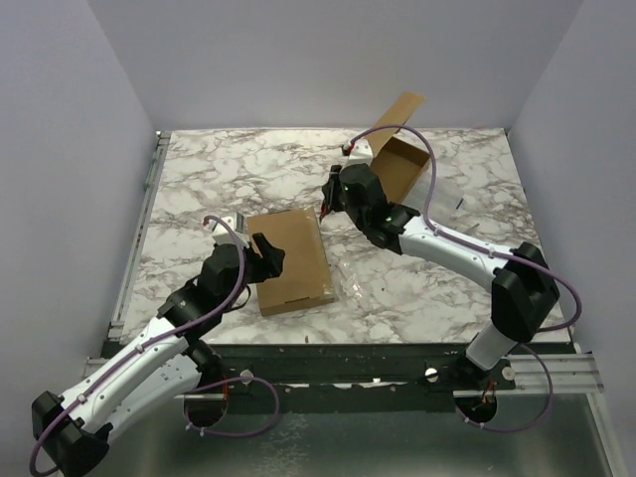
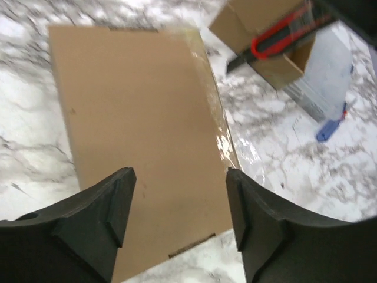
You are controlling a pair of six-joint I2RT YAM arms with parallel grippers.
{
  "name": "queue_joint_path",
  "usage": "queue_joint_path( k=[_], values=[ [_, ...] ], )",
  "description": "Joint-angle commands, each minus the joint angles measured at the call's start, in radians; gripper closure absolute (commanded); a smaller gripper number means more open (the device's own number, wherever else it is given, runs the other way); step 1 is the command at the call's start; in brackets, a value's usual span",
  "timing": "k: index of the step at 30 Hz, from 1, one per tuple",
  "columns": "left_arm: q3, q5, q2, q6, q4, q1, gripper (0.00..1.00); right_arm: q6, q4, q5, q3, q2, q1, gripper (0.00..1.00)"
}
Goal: Unpack the express box
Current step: Cut the express box at the center of the board.
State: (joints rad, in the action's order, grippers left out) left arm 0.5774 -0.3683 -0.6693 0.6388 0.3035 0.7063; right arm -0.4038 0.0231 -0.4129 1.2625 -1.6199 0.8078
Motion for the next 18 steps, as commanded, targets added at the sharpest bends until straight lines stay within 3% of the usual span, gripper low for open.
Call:
queue_joint_path(
  k=[1,4,8,14,18],
  values=[
    [-0.058,0.249,0.004,0.057,-0.058,-0.004,0.37,0.153,-0.291,-0.078,0.009,-0.066,0.0,1.0],
    [-0.074,0.444,-0.026,-0.041,-0.123,-0.003,0.4,0.159,-0.279,-0.035,0.066,-0.121,-0.016,1.0],
    [-0.102,0.635,-0.075,-0.177,-0.315,0.04,0.33,0.175,-0.256,0.033,0.13,-0.18,-0.04,1.0],
    [-0.057,0.417,-0.195,-0.58,-0.321,0.199,0.38,0.154,-0.29,0.141,0.116,-0.189,-0.057,1.0],
    [-0.064,0.38,-0.215,-0.634,-0.335,0.242,0.43,0.128,-0.302,0.184,0.103,-0.196,-0.068,1.0]
  ],
)
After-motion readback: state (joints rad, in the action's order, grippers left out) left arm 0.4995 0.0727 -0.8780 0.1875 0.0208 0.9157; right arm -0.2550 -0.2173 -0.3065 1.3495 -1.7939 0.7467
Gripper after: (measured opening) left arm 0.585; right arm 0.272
